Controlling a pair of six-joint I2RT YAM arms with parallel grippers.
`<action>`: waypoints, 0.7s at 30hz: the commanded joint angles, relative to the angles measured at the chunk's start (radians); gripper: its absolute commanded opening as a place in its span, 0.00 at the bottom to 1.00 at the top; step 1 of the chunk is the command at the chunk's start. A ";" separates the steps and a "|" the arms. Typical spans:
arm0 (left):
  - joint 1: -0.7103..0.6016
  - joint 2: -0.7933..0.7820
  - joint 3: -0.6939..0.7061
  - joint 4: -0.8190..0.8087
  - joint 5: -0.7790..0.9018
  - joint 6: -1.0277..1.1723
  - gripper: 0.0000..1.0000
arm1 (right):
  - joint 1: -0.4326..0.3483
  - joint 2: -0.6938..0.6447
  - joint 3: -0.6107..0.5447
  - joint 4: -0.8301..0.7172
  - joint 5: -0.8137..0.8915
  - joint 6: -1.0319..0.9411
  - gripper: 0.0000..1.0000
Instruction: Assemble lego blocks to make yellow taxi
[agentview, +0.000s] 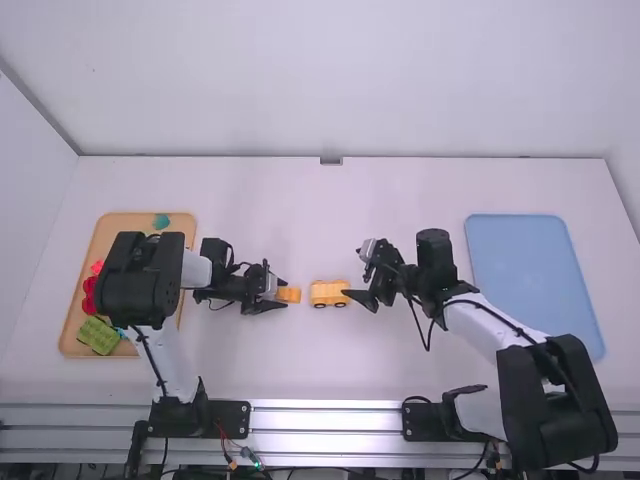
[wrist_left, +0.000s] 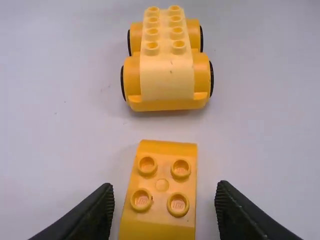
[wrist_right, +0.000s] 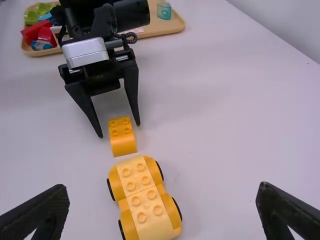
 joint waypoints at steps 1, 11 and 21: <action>-0.005 0.009 -0.023 0.006 0.003 -0.008 0.50 | 0.000 -0.013 -0.010 0.003 -0.014 0.002 0.99; -0.005 0.009 -0.039 0.050 0.025 -0.007 0.31 | 0.000 -0.013 -0.010 -0.001 -0.013 0.002 0.98; 0.002 -0.047 -0.005 0.001 0.076 -0.110 0.23 | 0.000 0.013 -0.014 -0.041 0.014 -0.099 0.99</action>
